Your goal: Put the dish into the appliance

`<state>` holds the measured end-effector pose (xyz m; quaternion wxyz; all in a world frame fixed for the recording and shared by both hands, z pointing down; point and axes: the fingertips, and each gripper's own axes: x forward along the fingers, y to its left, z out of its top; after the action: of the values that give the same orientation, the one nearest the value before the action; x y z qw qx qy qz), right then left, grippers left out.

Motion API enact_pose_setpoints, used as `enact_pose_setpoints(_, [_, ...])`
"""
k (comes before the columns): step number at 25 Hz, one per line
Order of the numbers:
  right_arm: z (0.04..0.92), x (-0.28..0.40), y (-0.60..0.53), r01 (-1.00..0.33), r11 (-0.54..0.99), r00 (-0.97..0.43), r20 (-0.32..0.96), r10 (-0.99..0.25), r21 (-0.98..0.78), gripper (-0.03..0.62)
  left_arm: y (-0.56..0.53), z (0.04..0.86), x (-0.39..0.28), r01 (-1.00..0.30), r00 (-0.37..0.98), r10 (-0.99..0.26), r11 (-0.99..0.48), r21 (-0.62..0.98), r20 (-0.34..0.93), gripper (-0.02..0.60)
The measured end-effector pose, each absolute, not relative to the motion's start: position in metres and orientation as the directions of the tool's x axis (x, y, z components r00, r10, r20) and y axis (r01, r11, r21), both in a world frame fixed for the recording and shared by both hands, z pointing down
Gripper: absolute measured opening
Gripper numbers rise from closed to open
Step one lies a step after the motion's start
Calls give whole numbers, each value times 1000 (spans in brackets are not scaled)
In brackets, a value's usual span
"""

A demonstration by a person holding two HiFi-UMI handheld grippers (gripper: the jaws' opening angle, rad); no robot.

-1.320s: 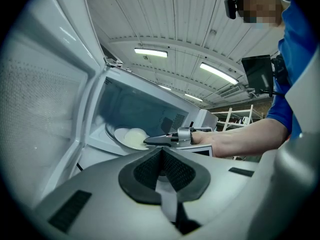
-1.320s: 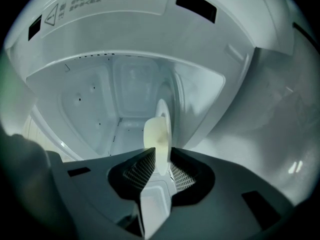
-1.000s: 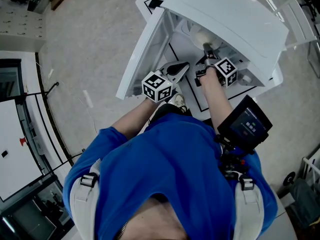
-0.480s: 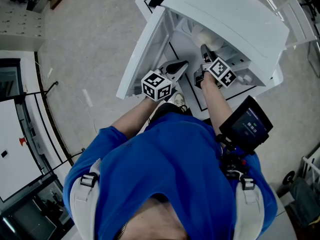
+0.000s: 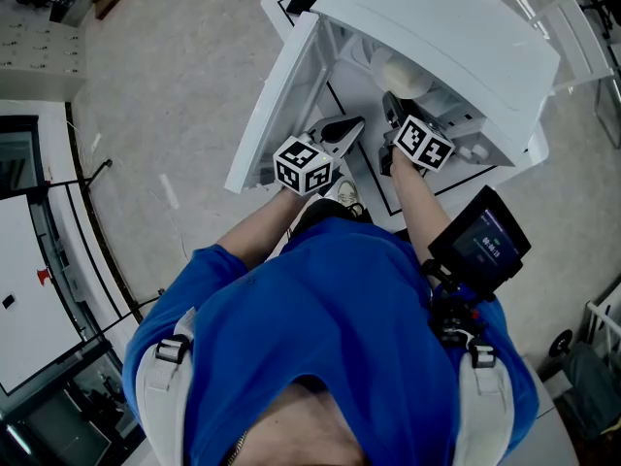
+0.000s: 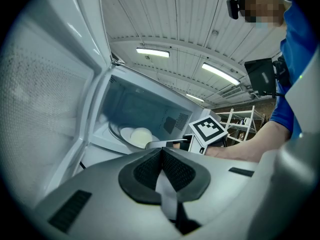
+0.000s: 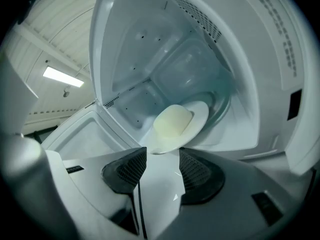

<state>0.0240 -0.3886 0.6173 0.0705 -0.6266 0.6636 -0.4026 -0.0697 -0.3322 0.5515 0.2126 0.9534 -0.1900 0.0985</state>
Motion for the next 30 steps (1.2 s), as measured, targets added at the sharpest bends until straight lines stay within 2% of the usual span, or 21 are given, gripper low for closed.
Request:
enact_pose_setpoints(9, [627,22,-376,-874,-117,-155,500,-852,-471,178,-335,556,-72,-407,907,-321,-836,368,273,8])
enact_pose_setpoints(14, [621,25,-373,-901,-117,-120,498,-859,-419,177,-335,556,-73,-406,907,-321,-837,366,273,6])
enact_pose_setpoints(30, [617,38,-388,-926,-129,-83,528,-845,-353,175,-338,553,-73,-412,904,-328,-836,362,272,8])
